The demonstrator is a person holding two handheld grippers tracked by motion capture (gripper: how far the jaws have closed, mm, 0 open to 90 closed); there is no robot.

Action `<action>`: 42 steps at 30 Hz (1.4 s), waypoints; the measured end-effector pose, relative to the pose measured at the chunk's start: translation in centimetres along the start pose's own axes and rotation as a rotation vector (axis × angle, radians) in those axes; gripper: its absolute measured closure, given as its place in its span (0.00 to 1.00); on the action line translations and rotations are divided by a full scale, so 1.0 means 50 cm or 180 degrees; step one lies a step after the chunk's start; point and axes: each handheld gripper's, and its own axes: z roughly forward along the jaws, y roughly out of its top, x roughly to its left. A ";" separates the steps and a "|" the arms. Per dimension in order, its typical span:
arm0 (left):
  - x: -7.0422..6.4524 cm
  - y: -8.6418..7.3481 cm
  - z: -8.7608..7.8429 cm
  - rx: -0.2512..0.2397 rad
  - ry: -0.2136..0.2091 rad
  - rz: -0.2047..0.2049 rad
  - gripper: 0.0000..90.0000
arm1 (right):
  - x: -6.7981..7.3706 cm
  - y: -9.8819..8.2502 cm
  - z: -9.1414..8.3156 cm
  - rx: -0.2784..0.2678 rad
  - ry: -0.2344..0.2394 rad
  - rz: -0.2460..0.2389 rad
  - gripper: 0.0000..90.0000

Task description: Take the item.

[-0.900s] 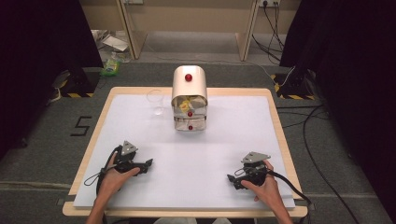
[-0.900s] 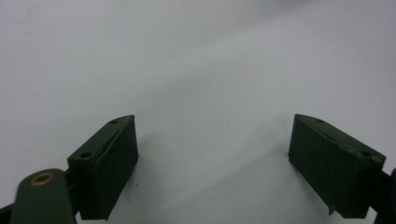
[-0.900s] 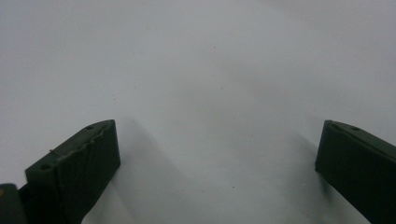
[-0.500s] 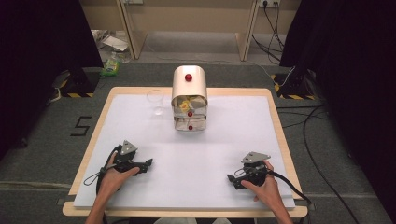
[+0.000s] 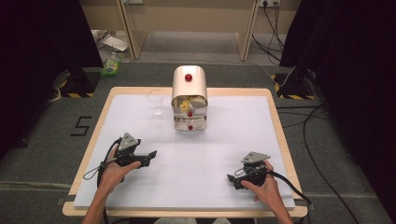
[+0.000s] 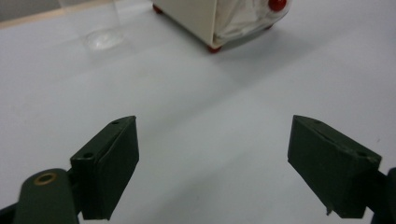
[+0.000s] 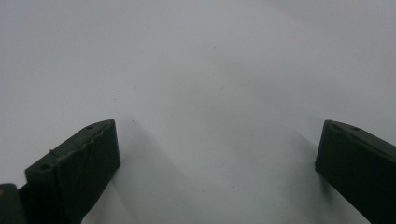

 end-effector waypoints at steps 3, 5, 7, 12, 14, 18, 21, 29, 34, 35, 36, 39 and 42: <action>-0.006 0.019 0.002 -0.0061 -0.0055 0.0061 0.18 | 0.000 0.000 0.000 0.0000 -0.0001 0.0000 0.01; -0.018 0.048 0.008 -0.0158 -0.0098 0.0143 0.18 | 0.000 0.000 0.000 0.0000 0.0000 0.0001 0.01; -0.027 0.066 0.011 -0.0209 -0.0138 0.0194 0.18 | 0.000 0.000 0.000 0.0001 0.0000 0.0000 0.00; -0.049 0.102 0.019 -0.0299 -0.0226 0.0306 0.18 | 0.000 0.000 0.000 -0.0001 -0.0002 -0.0001 0.00; -0.059 0.119 0.024 -0.0355 -0.0264 0.0379 0.18 | 0.000 0.000 0.000 0.0000 -0.0001 -0.0001 0.00; -0.080 0.159 0.032 -0.0524 -0.0457 0.0419 0.18 | 0.000 0.000 0.000 0.0000 -0.0001 -0.0001 0.00; -0.089 0.182 0.040 -0.0581 -0.0533 0.0447 0.18 | 0.000 0.000 0.000 -0.0002 -0.0002 -0.0001 0.00; -0.104 0.234 0.063 -0.0615 -0.0683 0.0510 0.19 | 0.000 0.000 0.000 -0.0002 -0.0004 -0.0008 0.00; -0.106 0.251 0.083 -0.0614 -0.0639 0.0560 0.20 | 0.000 0.000 0.000 -0.0004 -0.0002 -0.0003 0.00; -0.106 0.254 0.086 -0.0602 -0.0632 0.0575 0.20 | 0.000 0.000 0.000 -0.0004 -0.0003 -0.0004 0.00; -0.106 0.254 0.086 -0.0602 -0.0632 0.0575 0.20 | 0.000 0.000 0.000 -0.0004 -0.0003 -0.0003 0.00; -0.114 0.265 0.099 -0.0612 -0.0612 0.0581 0.20 | 0.000 0.000 0.000 -0.0004 -0.0003 -0.0001 0.00; -0.117 0.270 0.106 -0.0608 -0.0598 0.0607 0.20 | 0.000 0.000 0.000 -0.0003 -0.0005 -0.0007 0.00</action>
